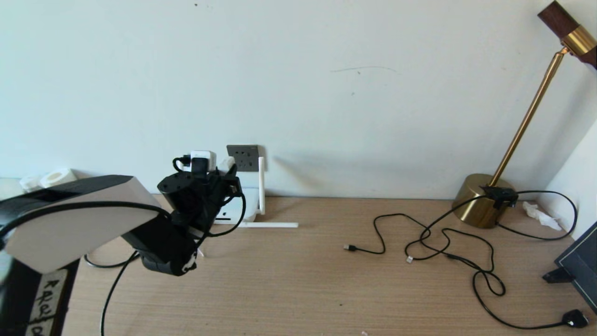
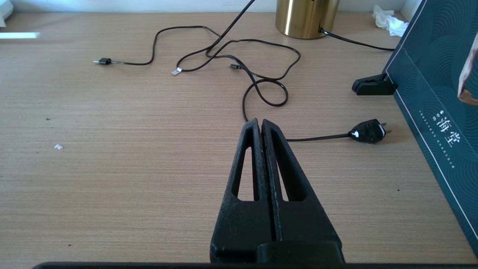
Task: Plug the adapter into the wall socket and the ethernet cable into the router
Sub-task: Align plug and socket
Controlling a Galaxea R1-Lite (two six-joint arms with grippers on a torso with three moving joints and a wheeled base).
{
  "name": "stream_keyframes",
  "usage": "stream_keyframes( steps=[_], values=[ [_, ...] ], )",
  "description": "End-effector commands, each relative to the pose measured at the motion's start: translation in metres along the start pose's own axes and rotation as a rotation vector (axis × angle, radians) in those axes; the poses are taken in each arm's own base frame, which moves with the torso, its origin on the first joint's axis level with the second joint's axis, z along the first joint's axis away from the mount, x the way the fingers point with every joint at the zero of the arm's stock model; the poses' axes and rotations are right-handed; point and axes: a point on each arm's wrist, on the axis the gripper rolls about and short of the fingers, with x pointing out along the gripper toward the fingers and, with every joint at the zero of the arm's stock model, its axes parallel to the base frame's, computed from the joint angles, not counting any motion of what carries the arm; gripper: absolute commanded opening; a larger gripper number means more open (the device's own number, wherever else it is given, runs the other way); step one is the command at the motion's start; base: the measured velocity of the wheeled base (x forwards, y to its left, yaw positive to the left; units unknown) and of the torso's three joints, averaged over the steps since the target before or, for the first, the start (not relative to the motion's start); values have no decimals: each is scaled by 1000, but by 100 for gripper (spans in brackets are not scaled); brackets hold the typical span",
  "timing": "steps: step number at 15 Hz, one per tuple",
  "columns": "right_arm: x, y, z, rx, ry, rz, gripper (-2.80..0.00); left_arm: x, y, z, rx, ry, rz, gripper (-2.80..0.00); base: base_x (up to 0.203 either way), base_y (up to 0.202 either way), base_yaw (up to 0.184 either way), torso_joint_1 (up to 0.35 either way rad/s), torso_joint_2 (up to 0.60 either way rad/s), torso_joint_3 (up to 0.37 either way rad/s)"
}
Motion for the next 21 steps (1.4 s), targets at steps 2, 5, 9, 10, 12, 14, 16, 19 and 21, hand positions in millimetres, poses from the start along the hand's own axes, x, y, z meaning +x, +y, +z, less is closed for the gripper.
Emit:
stream_keyframes(
  steps=[2, 5, 9, 10, 12, 14, 16, 19, 21],
  values=[
    [0, 0, 0, 0, 2, 0, -280, 7, -2, -11, -25, -4, 10, -280, 0, 0, 0, 0, 0, 0],
    [0, 0, 0, 0, 2, 0, -280, 8, -4, -20, -53, 11, 20, -280, 0, 0, 0, 0, 0, 0],
    [0, 0, 0, 0, 1, 1, -280, 18, -6, -22, -72, -20, 26, -280, 0, 0, 0, 0, 0, 0],
    [0, 0, 0, 0, 3, -1, -280, 21, -6, -21, -77, -31, 31, -280, 0, 0, 0, 0, 0, 0],
    [0, 0, 0, 0, 3, -1, -280, 23, -7, -20, -79, -41, 38, -280, 0, 0, 0, 0, 0, 0],
    [0, 0, 0, 0, 3, -1, -280, 23, -8, -20, -79, -42, 35, -280, 0, 0, 0, 0, 0, 0],
    [0, 0, 0, 0, 2, -1, -280, 25, -8, -19, -81, -50, 36, -280, 0, 0, 0, 0, 0, 0],
    [0, 0, 0, 0, 2, 0, -280, 29, -11, -16, -86, -73, 34, -280, 0, 0, 0, 0, 0, 0],
    [0, 0, 0, 0, 1, -1, -280, 33, -12, -18, -87, -84, 41, -280, 0, 0, 0, 0, 0, 0]
  ],
)
